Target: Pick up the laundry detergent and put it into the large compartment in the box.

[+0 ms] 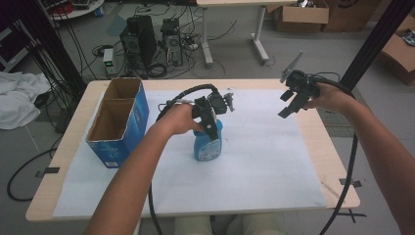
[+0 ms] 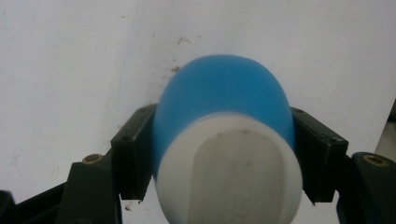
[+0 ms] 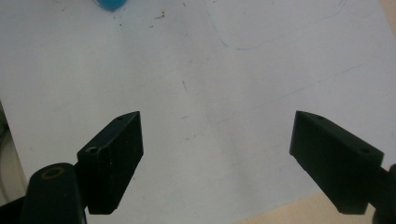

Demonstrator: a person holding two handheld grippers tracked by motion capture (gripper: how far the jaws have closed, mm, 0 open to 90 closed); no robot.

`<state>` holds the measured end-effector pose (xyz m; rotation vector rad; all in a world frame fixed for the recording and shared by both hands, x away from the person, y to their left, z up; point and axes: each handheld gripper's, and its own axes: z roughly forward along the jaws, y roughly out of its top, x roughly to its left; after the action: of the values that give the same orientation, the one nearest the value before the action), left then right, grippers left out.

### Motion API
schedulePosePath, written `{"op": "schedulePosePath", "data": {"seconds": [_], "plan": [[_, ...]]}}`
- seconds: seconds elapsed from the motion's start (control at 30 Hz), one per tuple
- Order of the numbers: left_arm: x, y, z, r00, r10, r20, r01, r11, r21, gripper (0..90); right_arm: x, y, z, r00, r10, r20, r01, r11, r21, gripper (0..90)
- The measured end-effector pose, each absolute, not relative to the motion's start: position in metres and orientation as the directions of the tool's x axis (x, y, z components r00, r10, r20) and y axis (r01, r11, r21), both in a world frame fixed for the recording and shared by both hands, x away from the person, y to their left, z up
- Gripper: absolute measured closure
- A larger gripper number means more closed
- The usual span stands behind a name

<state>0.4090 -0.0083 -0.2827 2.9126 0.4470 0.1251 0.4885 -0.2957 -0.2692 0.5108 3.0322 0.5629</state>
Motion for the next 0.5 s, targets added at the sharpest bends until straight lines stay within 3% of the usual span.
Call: {"op": "schedulePosePath", "data": {"seconds": [0.5], "plan": [[0.4080,-0.0071,-0.2816,0.950,0.305,0.063,0.285,-0.933,0.217,37.5,0.4885,-0.2947,-0.2706,-0.947,0.317,0.047,0.313,0.882,0.353,17.4]]}}
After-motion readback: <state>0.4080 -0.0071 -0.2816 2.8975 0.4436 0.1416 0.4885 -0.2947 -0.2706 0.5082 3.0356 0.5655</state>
